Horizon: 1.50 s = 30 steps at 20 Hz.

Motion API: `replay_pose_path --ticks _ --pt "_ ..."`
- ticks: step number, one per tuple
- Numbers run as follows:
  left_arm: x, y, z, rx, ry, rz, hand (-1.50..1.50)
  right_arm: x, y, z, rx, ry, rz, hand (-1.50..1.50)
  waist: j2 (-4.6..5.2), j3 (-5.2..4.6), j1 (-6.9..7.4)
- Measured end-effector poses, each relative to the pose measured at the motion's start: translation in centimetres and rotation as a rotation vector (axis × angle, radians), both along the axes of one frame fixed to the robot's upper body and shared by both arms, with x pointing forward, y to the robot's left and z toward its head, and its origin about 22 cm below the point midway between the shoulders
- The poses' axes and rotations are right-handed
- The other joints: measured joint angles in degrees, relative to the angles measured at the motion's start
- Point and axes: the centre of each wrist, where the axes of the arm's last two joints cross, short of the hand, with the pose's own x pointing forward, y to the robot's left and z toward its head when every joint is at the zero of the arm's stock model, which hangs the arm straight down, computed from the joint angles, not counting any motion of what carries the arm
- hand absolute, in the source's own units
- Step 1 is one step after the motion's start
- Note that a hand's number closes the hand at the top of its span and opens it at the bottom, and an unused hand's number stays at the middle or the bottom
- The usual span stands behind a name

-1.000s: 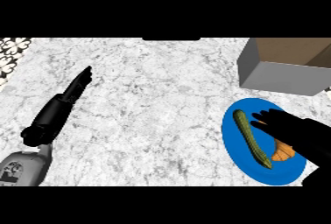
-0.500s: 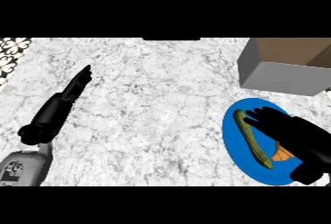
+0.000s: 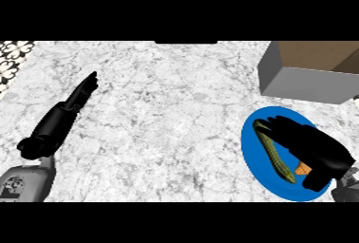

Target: Pick the squash from the plate and place it in the cardboard box

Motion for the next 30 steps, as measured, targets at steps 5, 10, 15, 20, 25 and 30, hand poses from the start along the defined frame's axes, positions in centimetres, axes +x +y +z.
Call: replay_pose_path --ticks 5,10,15,20,25,30 --pt "0.6 -0.4 0.0 -0.002 -0.006 0.005 0.0 0.6 0.0 -1.0 -0.006 0.023 0.014 -1.5 -0.01 -0.02 -0.04" --pt "0.8 -0.3 0.3 0.0 -0.006 0.008 0.0 0.7 0.8 -2.7 -0.027 0.013 -0.01 -1.5 -0.01 -0.01 -0.04" --pt "0.6 -0.2 0.2 -0.005 -0.001 0.003 0.0 1.6 -0.1 -3.8 -0.042 0.011 -0.031 -1.5 -0.02 -0.02 0.0" --pt "0.6 -0.8 -0.2 -0.005 0.004 0.002 0.0 2.7 0.7 -5.1 -0.035 0.034 -0.022 1.5 0.0 -0.02 0.04" --pt "0.3 -0.9 -0.2 0.004 0.003 -0.002 0.0 3.3 0.5 -6.1 -0.019 -0.024 0.064 1.5 -0.29 -0.38 0.14" --pt "0.3 -0.8 0.0 0.0 0.001 -0.005 0.0 3.5 0.3 -5.9 0.022 -0.107 0.126 1.5 -0.31 -0.4 0.04"
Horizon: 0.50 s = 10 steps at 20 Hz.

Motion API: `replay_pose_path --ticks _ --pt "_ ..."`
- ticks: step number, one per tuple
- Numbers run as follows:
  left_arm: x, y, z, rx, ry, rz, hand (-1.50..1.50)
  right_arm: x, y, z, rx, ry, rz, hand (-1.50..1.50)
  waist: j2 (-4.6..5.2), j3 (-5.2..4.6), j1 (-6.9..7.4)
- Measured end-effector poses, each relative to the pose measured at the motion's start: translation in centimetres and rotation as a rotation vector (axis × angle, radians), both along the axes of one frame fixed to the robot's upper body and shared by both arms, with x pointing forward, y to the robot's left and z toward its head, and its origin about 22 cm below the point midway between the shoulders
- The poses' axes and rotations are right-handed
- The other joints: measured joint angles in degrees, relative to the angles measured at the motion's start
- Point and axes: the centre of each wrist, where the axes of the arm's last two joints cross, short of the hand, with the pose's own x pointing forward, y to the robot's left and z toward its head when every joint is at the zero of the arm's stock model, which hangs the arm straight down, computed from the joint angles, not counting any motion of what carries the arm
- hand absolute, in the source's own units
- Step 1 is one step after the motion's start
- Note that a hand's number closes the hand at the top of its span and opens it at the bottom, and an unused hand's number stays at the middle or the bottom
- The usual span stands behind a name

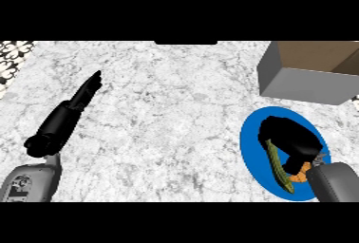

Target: Pick the squash from the plate and place it in the cardboard box

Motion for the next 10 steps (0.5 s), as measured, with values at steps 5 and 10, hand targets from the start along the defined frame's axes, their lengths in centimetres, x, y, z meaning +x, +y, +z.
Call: replay_pose_path --ticks 5,10 --pt "0.2 0.2 -0.3 0.002 -0.002 0.0 0.0 -0.6 2.0 -0.4 0.045 0.027 0.182 1.5 -0.08 -0.2 0.05" --pt "0.1 0.0 -0.1 0.003 -0.004 -0.002 0.0 -1.4 4.6 -0.3 0.118 0.084 0.373 1.5 0.02 0.01 -0.03"
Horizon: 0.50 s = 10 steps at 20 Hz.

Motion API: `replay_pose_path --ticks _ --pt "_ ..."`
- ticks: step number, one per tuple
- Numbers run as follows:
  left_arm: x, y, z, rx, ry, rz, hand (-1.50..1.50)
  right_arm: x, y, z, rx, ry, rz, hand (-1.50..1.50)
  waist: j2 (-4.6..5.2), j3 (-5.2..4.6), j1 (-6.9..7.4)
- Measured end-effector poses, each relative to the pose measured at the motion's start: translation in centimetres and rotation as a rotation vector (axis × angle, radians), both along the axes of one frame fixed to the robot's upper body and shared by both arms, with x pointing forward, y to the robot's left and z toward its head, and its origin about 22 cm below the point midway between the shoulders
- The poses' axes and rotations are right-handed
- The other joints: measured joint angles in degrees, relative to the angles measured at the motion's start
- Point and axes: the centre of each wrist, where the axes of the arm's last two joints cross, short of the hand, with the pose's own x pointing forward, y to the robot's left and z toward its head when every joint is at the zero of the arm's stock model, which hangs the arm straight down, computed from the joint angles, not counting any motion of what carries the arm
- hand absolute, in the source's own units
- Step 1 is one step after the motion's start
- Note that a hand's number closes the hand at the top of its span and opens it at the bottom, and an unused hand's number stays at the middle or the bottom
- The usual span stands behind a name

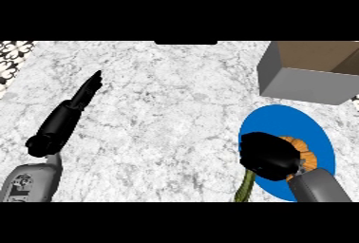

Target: Pick the squash from the plate and place it in the cardboard box

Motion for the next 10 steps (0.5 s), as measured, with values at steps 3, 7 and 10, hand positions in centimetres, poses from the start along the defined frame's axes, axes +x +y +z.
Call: replay_pose_path --ticks 3,7,10 --pt "0.0 0.4 0.1 0.002 0.001 0.001 0.0 -0.6 -0.1 1.2 0.086 -0.026 0.049 1.5 0.07 0.21 -0.22" --pt "-0.1 0.1 0.3 -0.002 0.004 0.01 0.0 -1.1 -1.0 4.1 0.181 -0.117 0.084 1.5 0.09 0.31 -0.45" --pt "-0.5 0.3 -0.2 -0.001 0.008 0.014 0.0 -2.0 -1.9 6.9 0.248 -0.185 0.078 1.5 0.06 0.33 -0.61"
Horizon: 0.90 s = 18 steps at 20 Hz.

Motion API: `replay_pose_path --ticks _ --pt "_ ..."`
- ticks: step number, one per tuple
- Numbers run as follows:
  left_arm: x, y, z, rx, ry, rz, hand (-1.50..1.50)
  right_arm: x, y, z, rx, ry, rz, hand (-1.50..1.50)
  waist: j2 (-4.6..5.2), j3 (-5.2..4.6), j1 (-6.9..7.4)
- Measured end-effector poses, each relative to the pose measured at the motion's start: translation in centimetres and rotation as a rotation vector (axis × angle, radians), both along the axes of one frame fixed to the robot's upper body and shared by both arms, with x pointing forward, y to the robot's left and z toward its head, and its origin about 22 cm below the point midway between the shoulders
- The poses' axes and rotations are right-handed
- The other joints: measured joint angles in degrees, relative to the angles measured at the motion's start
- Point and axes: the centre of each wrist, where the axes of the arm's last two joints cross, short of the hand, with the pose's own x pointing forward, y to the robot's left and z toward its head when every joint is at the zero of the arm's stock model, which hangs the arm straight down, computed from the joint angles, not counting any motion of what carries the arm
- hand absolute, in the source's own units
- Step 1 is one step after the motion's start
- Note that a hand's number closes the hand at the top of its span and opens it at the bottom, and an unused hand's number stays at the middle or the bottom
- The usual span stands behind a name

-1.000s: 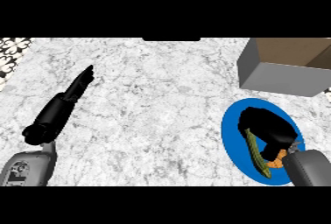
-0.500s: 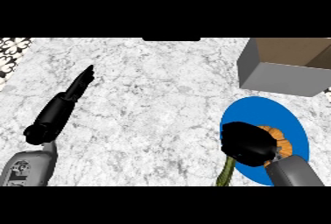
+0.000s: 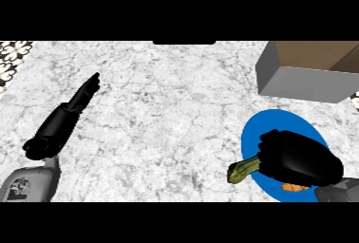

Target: Pick the squash from the plate and place it in the cardboard box

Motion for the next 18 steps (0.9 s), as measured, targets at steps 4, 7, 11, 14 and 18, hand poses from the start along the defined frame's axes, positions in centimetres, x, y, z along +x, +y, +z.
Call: replay_pose_path --ticks 4,7,11,14,18 --pt "-0.1 0.3 0.2 0.004 0.003 0.008 0.0 -0.2 -1.8 3.4 0.12 -0.02 -0.083 1.5 0.0 0.01 -0.06" --pt "0.2 0.2 0.6 0.001 0.0 0.002 0.0 0.5 -2.9 5.7 0.233 0.004 -0.195 1.5 0.02 -0.01 -0.02" --pt "0.4 0.2 -0.1 0.002 0.001 -0.002 0.0 2.2 -4.1 8.0 0.342 0.051 -0.354 1.5 0.18 -0.02 0.34" --pt "0.5 -0.2 0.1 0.002 0.004 -0.011 0.0 4.3 -5.6 9.6 0.395 0.066 -0.467 1.5 0.28 -0.01 0.87" --pt "0.6 -0.1 0.2 -0.001 -0.002 -0.019 0.0 7.5 -6.8 11.3 0.438 0.086 -0.567 1.5 0.39 0.01 1.29"
